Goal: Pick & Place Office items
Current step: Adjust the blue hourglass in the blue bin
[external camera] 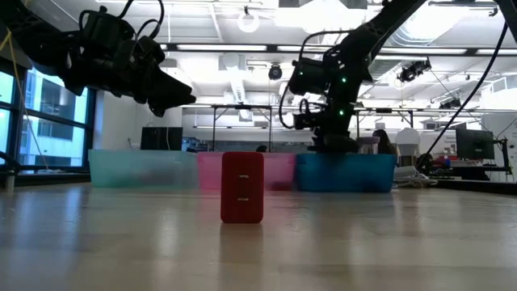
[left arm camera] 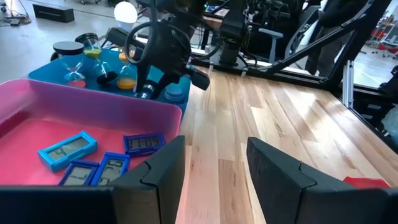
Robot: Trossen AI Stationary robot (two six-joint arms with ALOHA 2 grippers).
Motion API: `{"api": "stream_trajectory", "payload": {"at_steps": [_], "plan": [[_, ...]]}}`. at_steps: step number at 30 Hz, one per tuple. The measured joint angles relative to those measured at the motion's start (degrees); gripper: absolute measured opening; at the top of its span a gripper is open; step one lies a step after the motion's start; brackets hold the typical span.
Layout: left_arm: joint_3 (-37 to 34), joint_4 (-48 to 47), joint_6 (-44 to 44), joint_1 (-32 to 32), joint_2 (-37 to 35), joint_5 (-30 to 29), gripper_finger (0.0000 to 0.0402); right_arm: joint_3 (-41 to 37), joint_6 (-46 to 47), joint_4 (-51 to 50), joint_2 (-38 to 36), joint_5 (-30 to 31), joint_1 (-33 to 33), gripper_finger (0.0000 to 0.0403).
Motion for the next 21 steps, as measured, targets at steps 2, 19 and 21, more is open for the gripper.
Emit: {"api": "stream_trajectory", "payload": {"at_steps": [2, 19, 21], "plan": [[0.0, 0.0, 0.0, 0.0, -0.02, 0.0, 0.0165, 1.12, 0.0, -0.54, 0.0, 1.21, 0.56, 0.0064], [0.0, -1.2, 0.02, 0.0, -0.02, -0.02, 0.0165, 4.09, 2.51, -3.23, -5.33, 2.15, 0.99, 0.0061], [0.0, -1.18, 0.04, 0.0, -0.01, -0.04, 0.0165, 4.18, 4.03, -3.03, -7.04, 0.1, 0.97, 0.0061]]}}
